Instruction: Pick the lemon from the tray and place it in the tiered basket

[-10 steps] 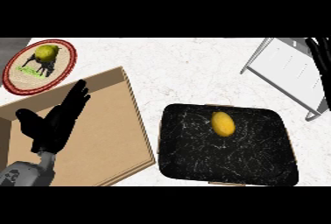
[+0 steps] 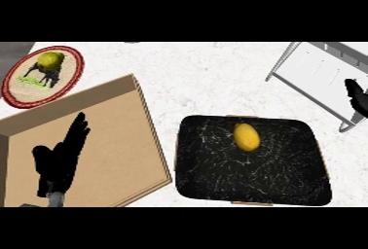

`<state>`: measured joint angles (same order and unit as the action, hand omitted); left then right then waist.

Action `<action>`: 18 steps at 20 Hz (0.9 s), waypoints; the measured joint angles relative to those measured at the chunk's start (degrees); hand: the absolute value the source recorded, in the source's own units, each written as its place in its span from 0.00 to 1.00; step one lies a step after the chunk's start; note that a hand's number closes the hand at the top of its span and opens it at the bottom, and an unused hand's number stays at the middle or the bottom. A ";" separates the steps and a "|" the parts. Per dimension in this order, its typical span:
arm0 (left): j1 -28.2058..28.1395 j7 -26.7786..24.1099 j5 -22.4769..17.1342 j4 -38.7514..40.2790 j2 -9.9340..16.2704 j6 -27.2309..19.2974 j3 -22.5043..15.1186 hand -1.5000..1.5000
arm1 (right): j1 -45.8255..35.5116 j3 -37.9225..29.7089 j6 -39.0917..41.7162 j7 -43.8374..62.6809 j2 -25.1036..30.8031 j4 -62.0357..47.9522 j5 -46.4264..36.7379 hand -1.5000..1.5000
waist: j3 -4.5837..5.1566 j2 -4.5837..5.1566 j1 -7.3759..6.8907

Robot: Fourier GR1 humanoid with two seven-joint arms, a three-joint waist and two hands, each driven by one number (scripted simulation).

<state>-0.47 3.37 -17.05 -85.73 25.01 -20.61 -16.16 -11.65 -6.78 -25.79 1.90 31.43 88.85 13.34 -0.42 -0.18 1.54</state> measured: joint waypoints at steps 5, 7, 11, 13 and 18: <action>-2.11 -1.62 1.31 -0.72 -1.40 -2.29 -1.14 0.50 | 6.01 -0.85 -10.11 -3.66 -9.31 4.34 -1.63 0.00 | -0.75 -0.57 -0.42; -2.74 -2.54 1.80 -1.14 -1.78 -2.76 -1.43 0.50 | 8.91 0.39 -10.62 -3.07 -10.07 8.18 -2.49 0.00 | -0.89 -0.73 -0.53; -3.01 -2.00 1.68 -1.84 -1.60 -3.32 -1.29 0.50 | 14.36 5.14 -8.00 5.03 -5.72 13.40 -5.34 0.00 | -0.65 -0.73 -0.37; -2.92 -1.59 1.79 -2.13 -1.40 -3.59 -1.49 0.50 | 16.09 8.31 -5.88 10.10 -2.57 15.16 -7.27 0.00 | -0.51 -0.64 -0.44; -2.56 -0.81 1.70 -2.75 -1.18 -3.79 -1.79 0.50 | 17.87 14.88 -0.47 24.21 7.15 20.81 -13.43 0.00 | -0.11 -0.43 -0.90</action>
<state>-3.03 2.56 -15.35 -88.48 23.82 -24.40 -17.95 6.23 8.10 -26.26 26.12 38.57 109.65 -0.09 -0.53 -0.61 0.64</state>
